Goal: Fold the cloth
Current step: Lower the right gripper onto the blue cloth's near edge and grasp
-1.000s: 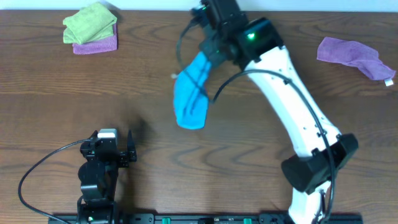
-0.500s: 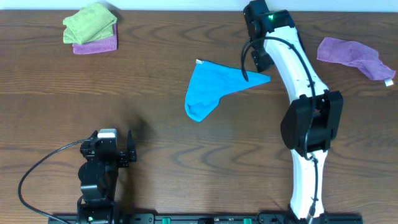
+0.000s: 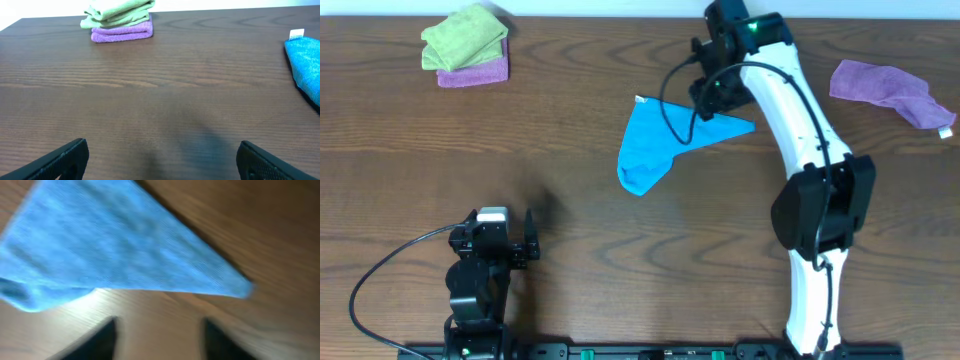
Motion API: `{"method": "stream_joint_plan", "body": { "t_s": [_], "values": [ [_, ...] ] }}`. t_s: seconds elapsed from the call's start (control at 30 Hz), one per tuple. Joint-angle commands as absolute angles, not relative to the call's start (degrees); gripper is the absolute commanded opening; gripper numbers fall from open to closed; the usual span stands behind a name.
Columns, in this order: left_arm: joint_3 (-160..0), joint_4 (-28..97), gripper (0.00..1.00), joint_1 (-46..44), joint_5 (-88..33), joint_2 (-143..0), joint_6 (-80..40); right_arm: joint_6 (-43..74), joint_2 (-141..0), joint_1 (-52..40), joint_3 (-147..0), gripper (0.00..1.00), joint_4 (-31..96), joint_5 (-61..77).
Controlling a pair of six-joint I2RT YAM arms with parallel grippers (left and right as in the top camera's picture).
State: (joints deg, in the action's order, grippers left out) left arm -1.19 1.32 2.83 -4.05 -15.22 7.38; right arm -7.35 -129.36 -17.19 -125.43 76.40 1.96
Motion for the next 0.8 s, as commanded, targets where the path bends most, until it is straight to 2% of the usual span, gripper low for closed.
{"method": "stream_joint_plan", "body": {
  "t_s": [0.0,0.1,0.17,0.4,0.63,0.77],
  "values": [
    [-0.25,4.19,0.95,2.59,-3.16,-14.87,7.73,-8.91,-127.76,-19.38,-126.21,0.21,77.67,6.28],
    [-0.25,4.19,0.95,2.59,-3.18,-14.87,7.73,-11.16,-127.76,-21.43,-126.19,0.30,80.93,8.93],
    [-0.25,4.19,0.95,2.59,-3.18,-14.87,7.73,-12.99,-127.76,-23.53,-126.19,0.32,81.89,9.65],
    [-0.25,4.19,0.95,2.59,-3.18,-14.87,7.73,-12.78,-126.30,-30.72,-123.76,0.53,81.67,0.01],
    [-0.25,4.19,0.95,2.59,-3.18,-14.87,7.73,-11.42,-113.06,-33.50,-117.27,0.60,79.85,-7.86],
    [-0.25,4.19,0.95,2.59,-3.16,-14.87,7.73,-11.38,-101.89,-32.91,-104.57,0.63,76.16,-9.74]
  ]
}}
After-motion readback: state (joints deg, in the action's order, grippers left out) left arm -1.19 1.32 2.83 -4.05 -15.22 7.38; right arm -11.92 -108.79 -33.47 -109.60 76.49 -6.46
